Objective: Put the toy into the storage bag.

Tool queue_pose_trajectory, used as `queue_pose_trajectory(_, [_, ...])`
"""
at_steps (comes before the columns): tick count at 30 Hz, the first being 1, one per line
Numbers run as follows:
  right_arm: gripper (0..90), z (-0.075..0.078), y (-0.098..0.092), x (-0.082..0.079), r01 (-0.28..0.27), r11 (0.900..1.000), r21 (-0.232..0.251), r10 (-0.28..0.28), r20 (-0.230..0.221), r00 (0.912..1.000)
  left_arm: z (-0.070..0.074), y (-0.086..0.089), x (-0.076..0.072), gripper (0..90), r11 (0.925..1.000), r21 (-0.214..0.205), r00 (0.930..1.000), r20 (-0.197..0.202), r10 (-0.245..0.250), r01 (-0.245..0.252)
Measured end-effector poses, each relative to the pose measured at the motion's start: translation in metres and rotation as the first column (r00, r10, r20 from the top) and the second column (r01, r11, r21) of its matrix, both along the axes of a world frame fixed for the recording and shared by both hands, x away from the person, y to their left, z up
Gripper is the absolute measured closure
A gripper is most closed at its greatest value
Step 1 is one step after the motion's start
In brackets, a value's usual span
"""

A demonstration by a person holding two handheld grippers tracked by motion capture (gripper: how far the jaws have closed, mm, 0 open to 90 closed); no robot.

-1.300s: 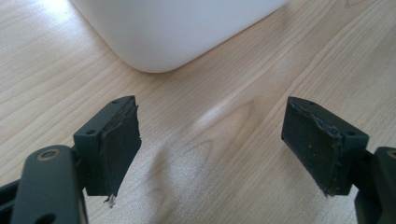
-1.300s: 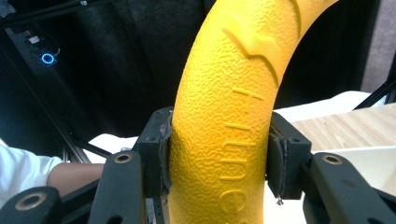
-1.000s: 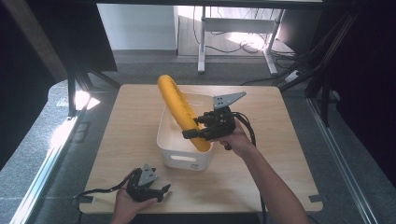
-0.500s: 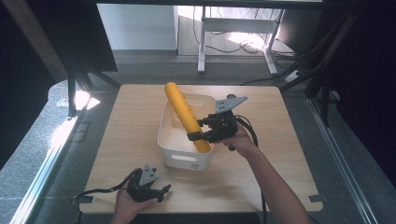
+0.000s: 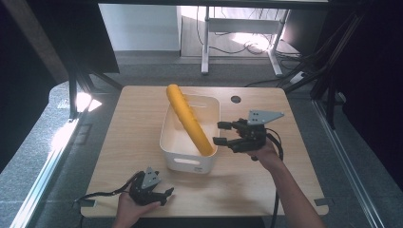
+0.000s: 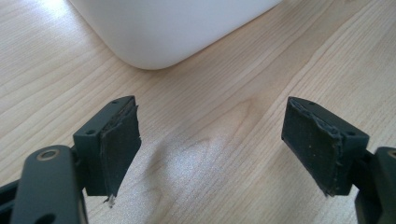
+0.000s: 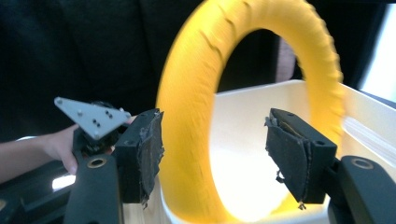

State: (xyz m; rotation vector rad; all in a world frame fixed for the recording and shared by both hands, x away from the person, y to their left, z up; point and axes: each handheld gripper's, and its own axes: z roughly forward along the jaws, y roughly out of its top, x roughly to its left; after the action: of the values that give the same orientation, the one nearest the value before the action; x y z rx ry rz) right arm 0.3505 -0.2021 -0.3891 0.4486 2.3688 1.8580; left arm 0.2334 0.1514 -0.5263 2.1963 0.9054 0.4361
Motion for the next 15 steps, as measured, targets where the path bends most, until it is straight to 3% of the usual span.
queue_pose_trajectory(3, [36.7,-0.009,-0.018,-0.006,0.048,0.9988,-0.009,-0.048,0.010,0.9988,0.000,0.000,0.000,19.5,1.0000,0.002,1.0000,-0.002,0.000,0.000])
queue_pose_trajectory(8, [37.1,-0.033,-0.048,-0.016,0.145,0.9881,-0.053,-0.144,0.018,0.9894,-0.001,-0.001,0.001,19.5,1.0000,0.004,1.0000,-0.002,0.001,-0.001])
queue_pose_trajectory(12, [37.4,-0.048,-0.059,-0.016,0.190,0.9763,-0.103,-0.191,0.008,0.9816,-0.001,-0.001,0.002,19.5,1.0000,-0.001,1.0000,-0.002,0.001,-0.001])
queue_pose_trajectory(15, [37.4,-0.053,-0.062,-0.015,0.201,0.9739,-0.104,-0.203,-0.005,0.9792,0.000,0.000,0.002,19.6,1.0000,-0.005,1.0000,0.000,0.003,-0.003])
